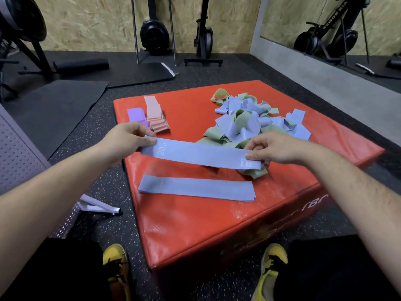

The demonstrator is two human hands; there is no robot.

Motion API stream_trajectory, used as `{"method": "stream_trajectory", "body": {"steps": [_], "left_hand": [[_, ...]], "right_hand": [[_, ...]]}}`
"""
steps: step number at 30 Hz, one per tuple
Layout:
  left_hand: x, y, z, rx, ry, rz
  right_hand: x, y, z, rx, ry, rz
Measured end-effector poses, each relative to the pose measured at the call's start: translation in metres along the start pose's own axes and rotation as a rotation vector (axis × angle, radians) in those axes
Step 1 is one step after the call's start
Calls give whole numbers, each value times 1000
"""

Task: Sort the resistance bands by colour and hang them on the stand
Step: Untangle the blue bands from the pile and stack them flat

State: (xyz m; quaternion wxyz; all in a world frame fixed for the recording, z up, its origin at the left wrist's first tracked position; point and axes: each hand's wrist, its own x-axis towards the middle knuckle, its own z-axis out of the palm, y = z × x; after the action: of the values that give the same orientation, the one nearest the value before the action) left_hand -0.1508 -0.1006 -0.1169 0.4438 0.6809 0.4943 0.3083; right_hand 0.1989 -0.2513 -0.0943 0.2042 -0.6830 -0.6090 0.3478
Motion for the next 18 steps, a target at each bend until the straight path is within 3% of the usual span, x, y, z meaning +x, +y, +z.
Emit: {"method": "stream_trajectory", "body": {"steps": [9, 18], "left_hand": [[-21, -30, 20, 190, -102, -30], [-24, -44, 29, 583, -145, 47]], "right_hand": [[-6, 27, 37, -212, -108, 35], [3, 25, 55, -504, -49, -2]]}}
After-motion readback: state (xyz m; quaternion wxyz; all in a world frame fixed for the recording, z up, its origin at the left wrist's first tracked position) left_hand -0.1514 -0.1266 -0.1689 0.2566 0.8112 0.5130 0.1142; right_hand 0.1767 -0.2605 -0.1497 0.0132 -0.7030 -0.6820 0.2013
